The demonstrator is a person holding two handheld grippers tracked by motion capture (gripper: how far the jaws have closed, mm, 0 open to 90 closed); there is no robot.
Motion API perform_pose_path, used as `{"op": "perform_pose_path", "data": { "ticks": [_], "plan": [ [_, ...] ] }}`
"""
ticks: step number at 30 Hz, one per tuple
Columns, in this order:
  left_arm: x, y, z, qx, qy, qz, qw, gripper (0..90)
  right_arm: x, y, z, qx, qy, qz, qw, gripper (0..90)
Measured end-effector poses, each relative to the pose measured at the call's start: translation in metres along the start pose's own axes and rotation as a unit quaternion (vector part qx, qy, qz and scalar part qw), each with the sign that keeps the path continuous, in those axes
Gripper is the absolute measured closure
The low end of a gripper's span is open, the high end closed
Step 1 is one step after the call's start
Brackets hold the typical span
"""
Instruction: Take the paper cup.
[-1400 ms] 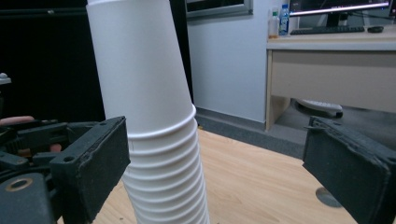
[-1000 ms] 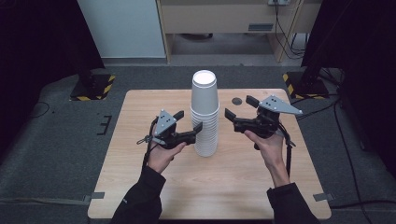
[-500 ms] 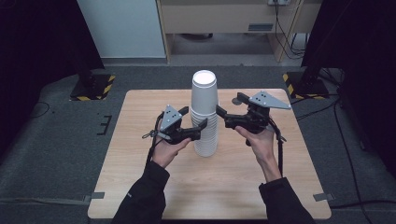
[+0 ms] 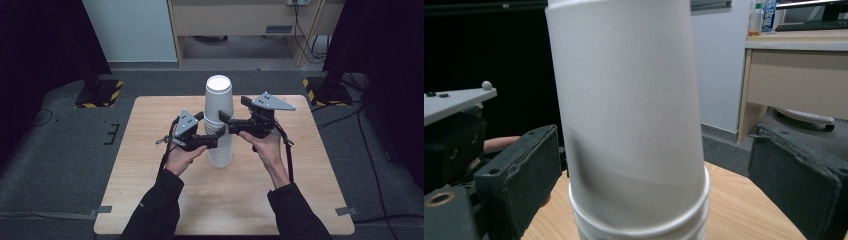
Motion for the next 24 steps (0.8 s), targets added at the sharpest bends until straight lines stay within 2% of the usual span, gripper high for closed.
{"op": "perform_pose_path", "data": {
  "ticks": [4, 15, 18, 24],
  "plan": [
    [0.001, 0.0, -0.003, 0.003, 0.004, -0.007, 1.0, 8.5, 0.001, 0.002, -0.01, 0.008, -0.002, 0.001, 1.0, 7.0],
    [0.003, 0.0, -0.009, 0.0, 0.01, 0.0, 0.9999, 5.1, 0.005, 0.004, -0.03, 0.02, -0.005, 0.003, 0.9998, 7.2],
    [0.003, -0.001, -0.009, 0.001, 0.011, 0.0, 0.9999, 5.2, 0.003, 0.006, -0.034, 0.02, -0.008, -0.01, 0.9997, 7.8],
    [0.003, -0.001, -0.008, 0.002, 0.012, -0.003, 0.9999, 5.6, 0.005, 0.006, -0.036, 0.013, -0.014, -0.006, 0.9998, 11.4]
  ]
}}
Point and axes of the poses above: each handheld gripper's, and its own axes: z roughly backward along the jaws, y roughly out of its underside, x roughly to its left, the point moved 3 cm from there along -z, roughly forward along the jaws, and after that the axes turned 10 degrees about -z, right-handed, at the moved point
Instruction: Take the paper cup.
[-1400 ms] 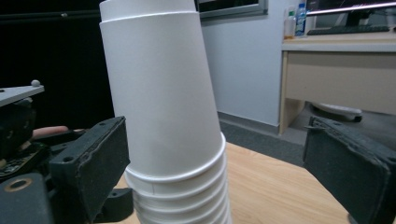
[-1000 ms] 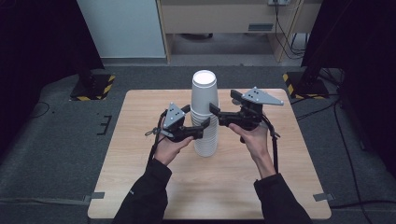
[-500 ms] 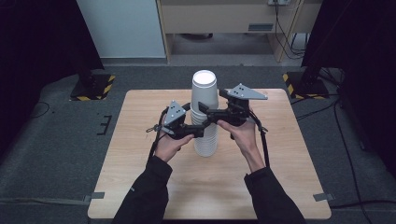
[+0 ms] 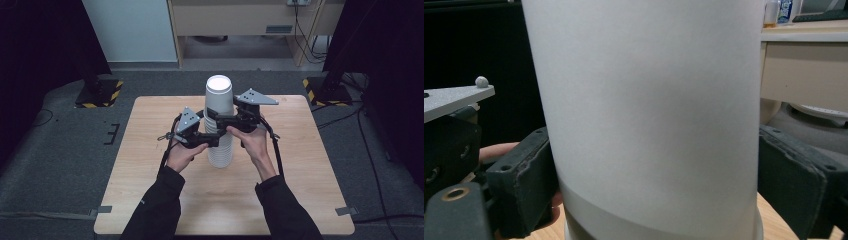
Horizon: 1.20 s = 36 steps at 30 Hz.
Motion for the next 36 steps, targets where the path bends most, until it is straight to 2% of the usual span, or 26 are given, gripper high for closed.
{"op": "perform_pose_path", "data": {
  "ticks": [7, 13, 21, 25, 30, 33, 36],
  "plan": [
    [-0.001, 0.0, -0.001, -0.002, -0.002, -0.004, 1.0, 5.8, 0.001, -0.002, 0.002, -0.013, 0.001, 0.021, 0.9997, 13.6],
    [-0.001, 0.001, 0.0, -0.004, 0.0, -0.001, 1.0, 6.5, 0.0, -0.005, 0.004, -0.029, -0.002, 0.021, 0.9993, 14.8],
    [0.0, 0.001, 0.001, -0.004, -0.001, -0.003, 1.0, 7.5, 0.0, -0.006, 0.004, -0.035, 0.0, 0.026, 0.999, 15.0],
    [0.001, 0.001, 0.001, -0.006, -0.002, -0.003, 1.0, 8.1, 0.001, -0.006, 0.0, -0.03, 0.003, 0.015, 0.9994, 13.4],
    [0.0, 0.001, 0.001, -0.006, -0.001, -0.007, 1.0, 8.3, 0.001, -0.006, -0.005, -0.016, 0.01, 0.016, 0.9997, 12.4],
    [0.001, 0.001, 0.002, -0.006, -0.002, -0.007, 1.0, 8.4, 0.0, -0.005, -0.007, -0.011, 0.008, 0.008, 0.9999, 12.8],
    [0.001, 0.001, 0.002, -0.005, -0.002, -0.006, 1.0, 8.4, 0.001, -0.007, -0.007, -0.005, 0.011, 0.013, 0.9998, 14.1]
  ]
}}
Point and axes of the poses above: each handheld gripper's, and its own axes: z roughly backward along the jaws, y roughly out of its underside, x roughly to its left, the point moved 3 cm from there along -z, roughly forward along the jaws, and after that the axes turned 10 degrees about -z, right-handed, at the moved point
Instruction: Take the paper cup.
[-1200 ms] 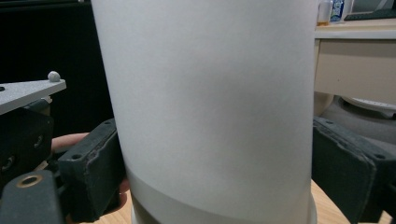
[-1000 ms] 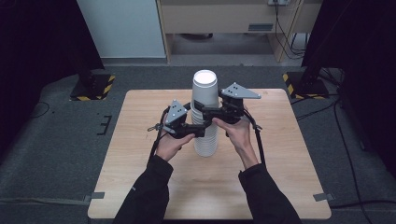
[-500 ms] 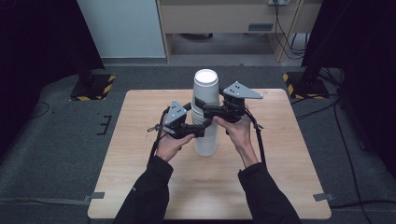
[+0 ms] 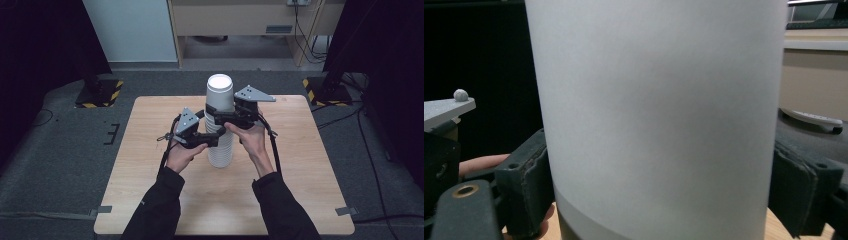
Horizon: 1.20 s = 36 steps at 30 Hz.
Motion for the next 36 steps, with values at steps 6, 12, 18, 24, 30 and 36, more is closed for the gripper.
{"op": "perform_pose_path", "data": {
  "ticks": [6, 12, 18, 24, 30, 36],
  "plan": [
    [-0.002, 0.001, -0.002, 0.001, 0.004, -0.001, 1.0, 9.5, -0.004, -0.003, 0.003, 0.003, 0.0, -0.001, 1.0, 14.8],
    [-0.002, 0.001, -0.001, 0.0, 0.007, -0.004, 1.0, 10.7, -0.006, -0.008, 0.007, -0.031, -0.013, -0.009, 0.9994, 15.7],
    [-0.002, -0.002, 0.001, -0.004, 0.003, -0.008, 1.0, 11.1, 0.003, -0.025, 0.014, -0.044, -0.016, 0.005, 0.9989, 15.5],
    [-0.002, -0.002, 0.002, -0.005, 0.001, -0.006, 1.0, 11.3, 0.003, -0.031, 0.016, -0.056, -0.017, -0.006, 0.9982, 15.3],
    [-0.001, -0.003, 0.003, -0.009, -0.004, 0.0, 1.0, 9.6, 0.008, -0.043, 0.018, -0.079, -0.025, -0.017, 0.9965, 15.3],
    [-0.002, -0.003, 0.005, -0.01, -0.007, -0.001, 0.9999, 10.0, 0.009, -0.052, 0.022, -0.095, -0.034, -0.032, 0.9943, 15.4]
  ]
}}
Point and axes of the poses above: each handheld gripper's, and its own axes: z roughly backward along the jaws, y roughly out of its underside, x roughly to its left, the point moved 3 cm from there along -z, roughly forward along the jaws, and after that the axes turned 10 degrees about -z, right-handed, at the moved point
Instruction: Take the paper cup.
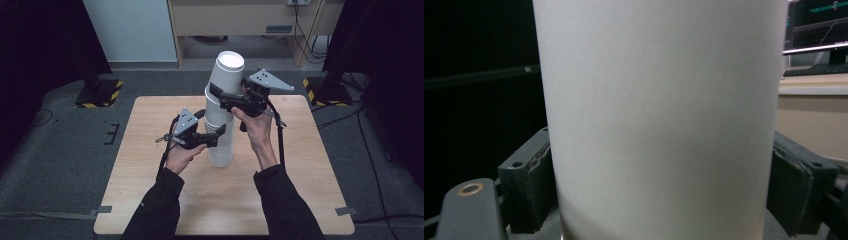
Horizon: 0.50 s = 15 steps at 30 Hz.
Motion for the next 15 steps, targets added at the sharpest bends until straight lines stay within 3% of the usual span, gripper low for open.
{"op": "perform_pose_path", "data": {
  "ticks": [15],
  "plan": [
    [0.0, 0.002, 0.001, -0.001, -0.001, -0.001, 1.0, 10.5, -0.005, -0.025, 0.023, -0.046, -0.003, -0.037, 0.9983, 15.4]
  ]
}}
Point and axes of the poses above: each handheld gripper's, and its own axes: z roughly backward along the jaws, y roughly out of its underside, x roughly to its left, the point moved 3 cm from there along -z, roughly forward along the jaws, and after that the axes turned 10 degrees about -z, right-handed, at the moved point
